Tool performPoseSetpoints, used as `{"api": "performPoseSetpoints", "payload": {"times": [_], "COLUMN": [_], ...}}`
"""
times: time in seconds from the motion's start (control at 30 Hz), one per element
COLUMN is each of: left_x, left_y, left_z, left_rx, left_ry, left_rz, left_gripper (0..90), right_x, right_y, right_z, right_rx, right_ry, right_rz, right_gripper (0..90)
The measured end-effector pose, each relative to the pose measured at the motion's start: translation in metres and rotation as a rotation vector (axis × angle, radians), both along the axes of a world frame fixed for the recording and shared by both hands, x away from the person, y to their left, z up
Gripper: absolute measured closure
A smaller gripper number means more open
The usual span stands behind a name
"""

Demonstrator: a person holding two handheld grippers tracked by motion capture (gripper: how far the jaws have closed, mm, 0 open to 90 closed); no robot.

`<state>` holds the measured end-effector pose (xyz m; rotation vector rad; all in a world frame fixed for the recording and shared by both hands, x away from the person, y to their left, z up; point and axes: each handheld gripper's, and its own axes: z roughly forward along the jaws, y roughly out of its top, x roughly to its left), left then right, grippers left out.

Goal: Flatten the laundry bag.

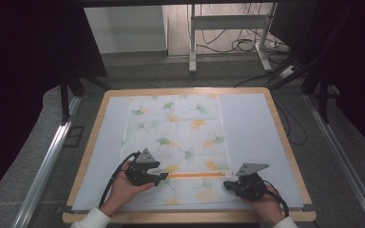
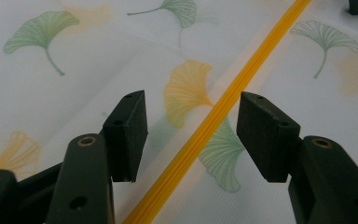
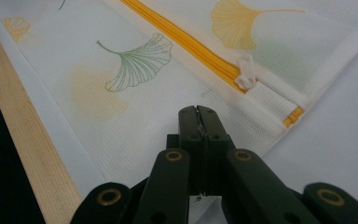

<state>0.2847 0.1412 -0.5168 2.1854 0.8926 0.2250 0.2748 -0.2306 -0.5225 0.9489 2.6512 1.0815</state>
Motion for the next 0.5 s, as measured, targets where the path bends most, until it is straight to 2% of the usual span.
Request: {"api": "performPoseSetpoints", "payload": {"times": [0.17,0.3,0.4,0.5], "left_x": [0.000,0.000,0.000,0.000], "left_y": [-0.012,-0.019,-0.025,-0.030], "left_z": [0.000,-0.003,-0.001,0.000], "left_rx": [0.002,0.006,0.003,-0.006], "left_ry": [-0.005,0.009,-0.010,-0.007], "left_rz": [-0.025,-0.045,-0.062,-0.049], "left_gripper": [42.5,40.9,39.9,40.1], "right_x": [0.000,0.000,0.000,0.000], "right_y": [0.000,-0.001,-0.003,-0.004], "right_z": [0.001,0.001,0.001,0.002], "right_rx": [-0.008,-0.006,-0.007,-0.008], "right_ry": [-0.001,0.002,-0.001,0.003], "right_rz": [-0.002,-0.009,-0.015,-0.018], "right_gripper": [89.0,88.9,89.0,89.0]}}
